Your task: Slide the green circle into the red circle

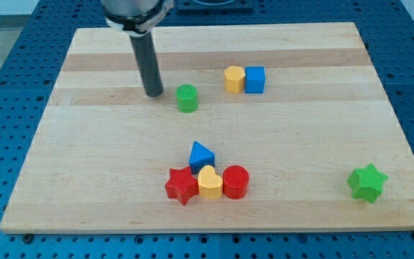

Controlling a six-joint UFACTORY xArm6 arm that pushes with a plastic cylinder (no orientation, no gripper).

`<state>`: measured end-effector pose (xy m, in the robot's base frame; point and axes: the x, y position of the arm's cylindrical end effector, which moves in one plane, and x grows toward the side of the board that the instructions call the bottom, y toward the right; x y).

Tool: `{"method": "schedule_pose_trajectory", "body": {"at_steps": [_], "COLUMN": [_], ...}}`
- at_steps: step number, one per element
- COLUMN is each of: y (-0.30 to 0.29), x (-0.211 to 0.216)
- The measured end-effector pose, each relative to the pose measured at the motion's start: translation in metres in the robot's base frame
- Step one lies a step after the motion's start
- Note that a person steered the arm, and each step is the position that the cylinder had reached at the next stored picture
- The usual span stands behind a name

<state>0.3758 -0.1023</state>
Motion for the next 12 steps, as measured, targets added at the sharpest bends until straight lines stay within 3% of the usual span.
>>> {"method": "schedule_pose_trajectory", "body": {"at_steps": [5,10,11,12], "y": [0.115,0.140,0.141,0.152], "x": [0.060,0.121,0.124,0.095]}}
